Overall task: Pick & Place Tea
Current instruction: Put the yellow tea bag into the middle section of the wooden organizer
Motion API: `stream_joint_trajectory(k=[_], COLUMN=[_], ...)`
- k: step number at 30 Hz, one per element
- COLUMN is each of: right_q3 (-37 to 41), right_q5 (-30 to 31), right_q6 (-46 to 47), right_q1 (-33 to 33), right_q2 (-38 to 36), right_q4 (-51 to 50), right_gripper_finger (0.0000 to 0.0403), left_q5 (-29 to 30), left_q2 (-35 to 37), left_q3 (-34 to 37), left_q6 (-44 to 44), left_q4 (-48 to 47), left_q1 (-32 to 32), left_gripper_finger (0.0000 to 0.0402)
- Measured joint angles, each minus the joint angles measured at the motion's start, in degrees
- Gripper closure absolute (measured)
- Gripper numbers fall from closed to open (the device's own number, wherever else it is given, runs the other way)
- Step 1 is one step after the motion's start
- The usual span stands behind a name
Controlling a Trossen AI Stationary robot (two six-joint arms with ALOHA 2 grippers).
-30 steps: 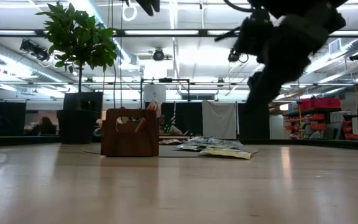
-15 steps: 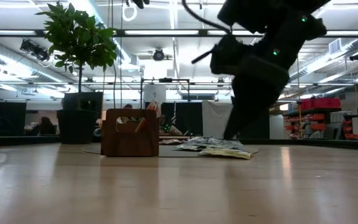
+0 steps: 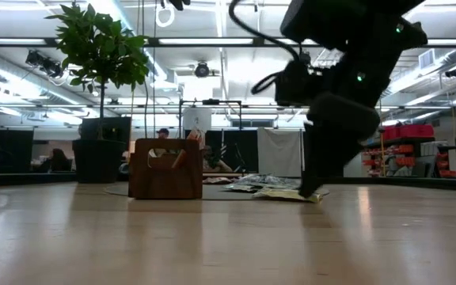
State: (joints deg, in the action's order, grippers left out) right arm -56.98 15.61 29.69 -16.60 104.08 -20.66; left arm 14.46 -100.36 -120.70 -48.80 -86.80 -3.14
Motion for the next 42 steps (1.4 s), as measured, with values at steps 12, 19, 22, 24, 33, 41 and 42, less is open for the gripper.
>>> stream_joint_trajectory(k=[12, 19, 22, 24, 33, 41, 42], right_q3=[-0.21, -0.12, -0.10, -0.07, -0.89, -1.34, -1.34], right_q5=[0.07, 0.32, 0.57, 0.74, 0.43, 3.03, 3.04], right_q6=[3.04, 2.87, 2.76, 2.69, 0.67, 0.89, 1.16], right_q1=[-0.96, -0.98, -1.11, -1.10, -1.17, -1.12, -1.11], right_q2=[2.33, 2.37, 2.41, 2.19, -4.18, -14.47, -15.88], right_q4=[-0.20, -0.53, -0.79, -1.14, -7.23, -11.86, -12.32], right_gripper_finger=[0.0108, 0.0225, 0.0277, 0.0311, 0.0388, 0.0392, 0.0392], left_q5=[-0.02, -0.02, -0.02, -0.02, -0.02, -0.02, -0.19], left_q2=[0.00, 0.00, 0.00, 0.00, -0.02, -0.02, -0.02], left_q3=[0.00, 0.00, 0.00, 0.00, 0.00, 0.00, 0.00], left_q6=[-0.04, -0.30, -0.36, -0.42, -0.09, 1.00, 1.65], left_q4=[0.39, 0.42, 0.44, 0.44, 0.54, 1.13, 1.55], left_q1=[0.00, 0.00, 0.00, 0.00, 0.00, 0.02, 0.02], left_gripper_finger=[0.0321, 0.0321, 0.0321, 0.0321, 0.0321, 0.0321, 0.0321])
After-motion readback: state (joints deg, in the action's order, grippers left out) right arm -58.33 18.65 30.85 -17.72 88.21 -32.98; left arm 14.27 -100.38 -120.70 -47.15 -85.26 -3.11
